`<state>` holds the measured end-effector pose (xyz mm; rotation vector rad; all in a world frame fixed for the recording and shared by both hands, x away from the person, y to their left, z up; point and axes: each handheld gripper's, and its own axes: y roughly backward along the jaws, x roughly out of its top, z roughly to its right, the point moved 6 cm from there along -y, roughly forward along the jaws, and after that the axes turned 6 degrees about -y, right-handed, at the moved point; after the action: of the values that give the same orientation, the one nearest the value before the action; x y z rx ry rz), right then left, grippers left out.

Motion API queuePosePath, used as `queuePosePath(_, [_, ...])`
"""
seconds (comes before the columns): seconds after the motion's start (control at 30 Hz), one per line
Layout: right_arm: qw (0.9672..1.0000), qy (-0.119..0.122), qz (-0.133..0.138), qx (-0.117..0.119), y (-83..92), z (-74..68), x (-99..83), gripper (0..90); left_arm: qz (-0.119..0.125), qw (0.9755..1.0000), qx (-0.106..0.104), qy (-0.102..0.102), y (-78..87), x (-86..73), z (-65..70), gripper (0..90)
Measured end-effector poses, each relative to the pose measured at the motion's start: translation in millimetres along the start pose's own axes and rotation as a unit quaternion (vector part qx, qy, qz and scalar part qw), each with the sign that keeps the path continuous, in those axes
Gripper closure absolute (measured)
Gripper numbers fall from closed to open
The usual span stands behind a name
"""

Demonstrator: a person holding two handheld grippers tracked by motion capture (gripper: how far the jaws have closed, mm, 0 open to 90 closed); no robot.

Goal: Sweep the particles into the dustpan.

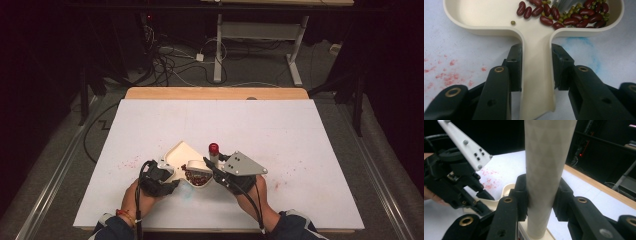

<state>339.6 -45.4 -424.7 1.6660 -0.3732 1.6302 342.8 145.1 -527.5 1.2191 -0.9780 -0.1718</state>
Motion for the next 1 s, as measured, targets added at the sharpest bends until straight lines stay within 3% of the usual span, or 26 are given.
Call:
queuePosePath(0.3, [0.9996,-0.012,0.016,-0.018,2.9,19.9,8.9,70.3,-0.001,1.0000,0.001,-0.007,-0.4,-0.6,-1.1,63.3])
queuePosePath(0.6, [0.9986,-0.015,0.029,-0.041,-16.6,36.9,13.5,70.3,-0.002,1.0000,-0.003,-0.008,-0.7,-1.8,-2.3,63.2])
queuePosePath(0.8, [0.9985,-0.019,0.026,-0.045,-32.9,36.1,12.7,70.4,-0.002,0.9999,-0.005,-0.011,-0.5,-2.2,-2.8,63.2])
queuePosePath(1.0, [0.9994,-0.011,0.012,-0.031,-44.0,22.7,7.5,70.3,-0.005,0.9999,-0.002,-0.012,-0.7,-1.8,-2.1,63.2])
